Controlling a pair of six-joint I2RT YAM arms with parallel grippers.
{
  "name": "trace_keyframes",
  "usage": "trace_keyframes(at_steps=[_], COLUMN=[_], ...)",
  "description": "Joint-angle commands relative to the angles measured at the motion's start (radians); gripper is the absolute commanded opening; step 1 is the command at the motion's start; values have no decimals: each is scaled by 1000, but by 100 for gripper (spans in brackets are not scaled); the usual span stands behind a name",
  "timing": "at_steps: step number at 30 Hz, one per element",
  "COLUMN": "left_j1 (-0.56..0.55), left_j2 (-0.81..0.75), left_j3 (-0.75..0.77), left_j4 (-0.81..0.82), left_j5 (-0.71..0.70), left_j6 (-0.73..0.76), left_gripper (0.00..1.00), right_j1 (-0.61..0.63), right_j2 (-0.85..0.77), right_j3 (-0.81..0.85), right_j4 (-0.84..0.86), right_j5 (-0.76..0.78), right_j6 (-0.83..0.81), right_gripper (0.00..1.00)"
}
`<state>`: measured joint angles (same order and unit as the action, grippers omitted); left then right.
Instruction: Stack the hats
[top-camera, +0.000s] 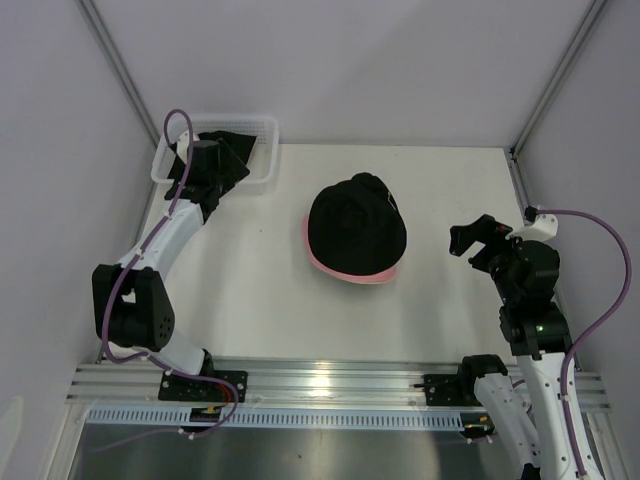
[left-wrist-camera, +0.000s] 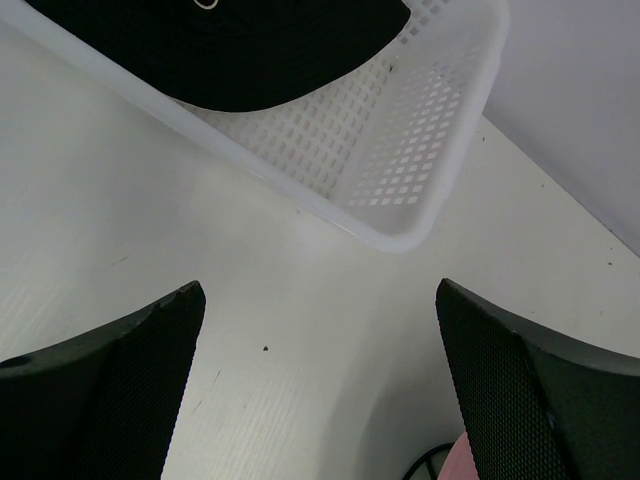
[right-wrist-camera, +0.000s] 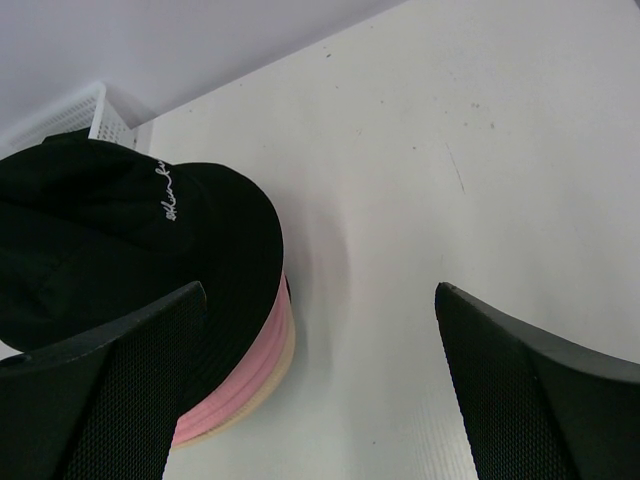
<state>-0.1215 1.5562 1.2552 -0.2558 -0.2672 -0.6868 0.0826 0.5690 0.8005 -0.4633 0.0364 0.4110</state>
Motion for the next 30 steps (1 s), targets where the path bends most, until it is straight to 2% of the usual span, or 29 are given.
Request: trace_keyframes(at_steps=[1, 14, 20, 25, 28, 30], left_j1=[11, 11, 11, 11, 16, 23], left_j2=[-10, -41, 10, 73, 116, 145], left_j3=[18, 7, 105, 292, 366, 409], left_j4=[23, 38, -11, -183, -184, -189], left_j5=[-23, -36, -69, -144, -213, -204], left_j6=[30, 105, 136, 171, 213, 236], left_gripper=[100, 99, 97, 97, 100, 100], right_j1=[-3, -3, -1, -4, -3, -4], right_j2=[-8, -23, -11, 15, 66, 106], right_j3=[-3, -21, -35, -46, -63, -54], right_j4=[46, 54, 95, 169, 264, 287], right_j5=[2, 5, 57, 62, -7, -58], right_j6=[5, 14, 46, 69, 86, 95], right_gripper=[99, 100, 100, 99, 99, 99])
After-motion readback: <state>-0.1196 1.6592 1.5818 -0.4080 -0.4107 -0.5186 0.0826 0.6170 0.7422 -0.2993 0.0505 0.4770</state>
